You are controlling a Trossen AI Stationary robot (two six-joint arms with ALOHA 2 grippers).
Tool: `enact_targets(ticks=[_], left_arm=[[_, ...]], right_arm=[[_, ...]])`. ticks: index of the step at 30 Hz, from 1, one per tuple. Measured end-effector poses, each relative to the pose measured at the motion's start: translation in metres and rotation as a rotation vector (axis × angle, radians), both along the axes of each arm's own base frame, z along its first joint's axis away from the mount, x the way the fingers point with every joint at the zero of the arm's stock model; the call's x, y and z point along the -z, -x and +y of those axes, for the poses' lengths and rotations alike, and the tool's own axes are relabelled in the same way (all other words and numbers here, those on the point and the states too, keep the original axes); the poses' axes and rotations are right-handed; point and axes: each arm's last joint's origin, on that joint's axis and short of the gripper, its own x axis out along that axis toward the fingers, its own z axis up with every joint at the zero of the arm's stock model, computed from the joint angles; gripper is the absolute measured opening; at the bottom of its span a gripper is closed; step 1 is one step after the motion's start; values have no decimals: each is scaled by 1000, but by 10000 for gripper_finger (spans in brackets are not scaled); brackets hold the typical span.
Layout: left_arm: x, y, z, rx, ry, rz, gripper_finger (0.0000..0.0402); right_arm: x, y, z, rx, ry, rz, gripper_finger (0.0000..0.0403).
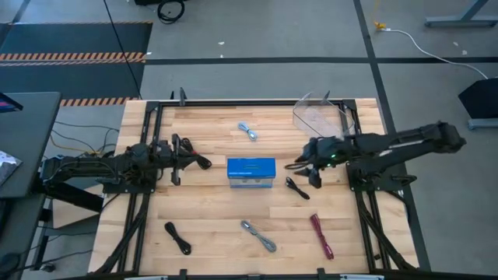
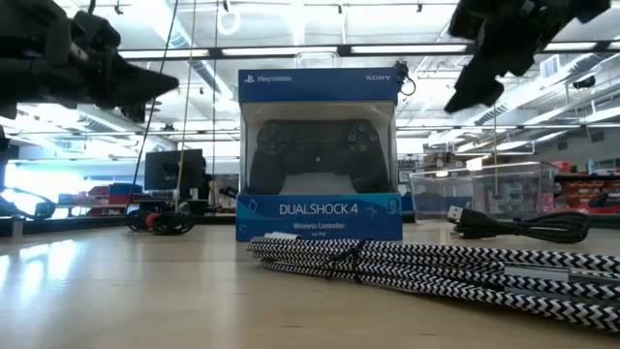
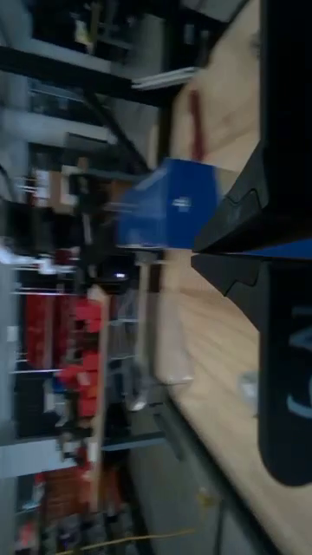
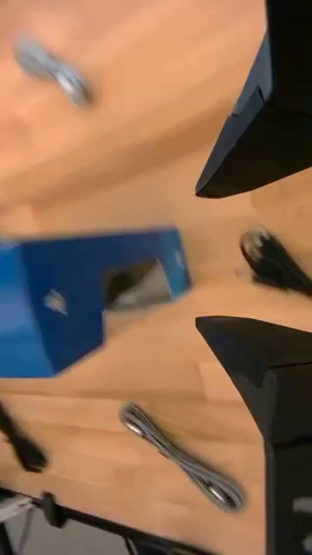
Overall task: Pick and place USB-C Cables
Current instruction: Put the right black charger cable into the container
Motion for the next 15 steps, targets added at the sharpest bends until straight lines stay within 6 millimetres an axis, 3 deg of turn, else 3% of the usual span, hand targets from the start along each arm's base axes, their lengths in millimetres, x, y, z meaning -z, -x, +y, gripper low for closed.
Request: enact_targets(ticks=[8, 15], left_arm=[[5, 0, 0, 0, 8, 54, 21], [5, 0, 0, 0, 9, 56, 21]], right_arm=[[49, -25, 17, 30, -105, 326, 246], [80, -35, 29, 63, -117, 481, 247]])
